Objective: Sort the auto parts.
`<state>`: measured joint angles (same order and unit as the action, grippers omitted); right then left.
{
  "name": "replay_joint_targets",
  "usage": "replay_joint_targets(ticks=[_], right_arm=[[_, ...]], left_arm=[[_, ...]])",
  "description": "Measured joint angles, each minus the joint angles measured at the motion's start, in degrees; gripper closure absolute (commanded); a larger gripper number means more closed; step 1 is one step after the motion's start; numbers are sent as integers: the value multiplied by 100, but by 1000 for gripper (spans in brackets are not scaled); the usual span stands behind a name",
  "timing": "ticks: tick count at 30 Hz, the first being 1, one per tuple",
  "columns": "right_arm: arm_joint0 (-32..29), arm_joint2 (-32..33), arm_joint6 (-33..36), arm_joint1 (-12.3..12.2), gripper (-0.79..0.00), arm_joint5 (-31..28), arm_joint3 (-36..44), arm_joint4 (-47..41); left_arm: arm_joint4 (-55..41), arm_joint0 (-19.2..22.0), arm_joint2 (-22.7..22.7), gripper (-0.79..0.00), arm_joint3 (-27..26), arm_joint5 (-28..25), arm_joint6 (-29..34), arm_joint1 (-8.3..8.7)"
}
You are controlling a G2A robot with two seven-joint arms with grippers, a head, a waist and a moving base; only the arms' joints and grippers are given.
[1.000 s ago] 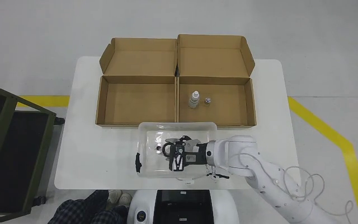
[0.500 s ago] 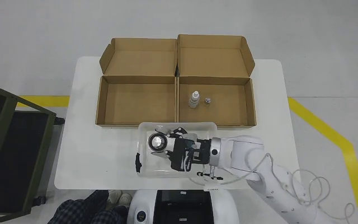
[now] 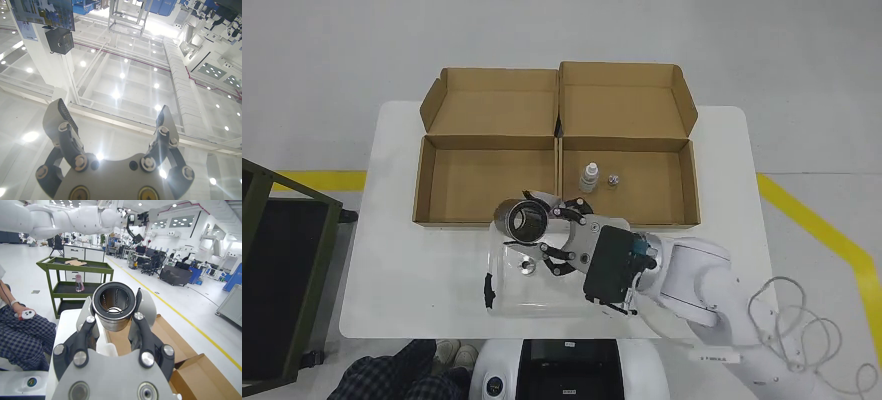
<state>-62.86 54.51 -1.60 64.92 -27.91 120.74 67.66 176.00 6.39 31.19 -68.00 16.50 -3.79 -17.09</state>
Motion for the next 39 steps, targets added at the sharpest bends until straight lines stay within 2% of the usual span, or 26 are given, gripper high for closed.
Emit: replay_joint_targets(ticks=[6,14,21,31,36,39], right_arm=[[-103,133,-563,27,0,164,127,165],[-1,248,-647,82,0,329,284,155],[187,435,-766,111,0,125,83,114],[332,418,-660,151,0,-157,-249,171],[16,286,-473,148,0,-161,-136,401],[28,150,-180,170,0,-138,-274,475]], left_arm=[[0,0,0,-785,0,0,0,0],[0,0,0,-785,0,0,0,0],[0,0,0,-785,0,0,0,0],[0,0,0,-785,0,0,0,0],[0,0,0,-785,0,0,0,0],[0,0,0,-785,0,0,0,0]])
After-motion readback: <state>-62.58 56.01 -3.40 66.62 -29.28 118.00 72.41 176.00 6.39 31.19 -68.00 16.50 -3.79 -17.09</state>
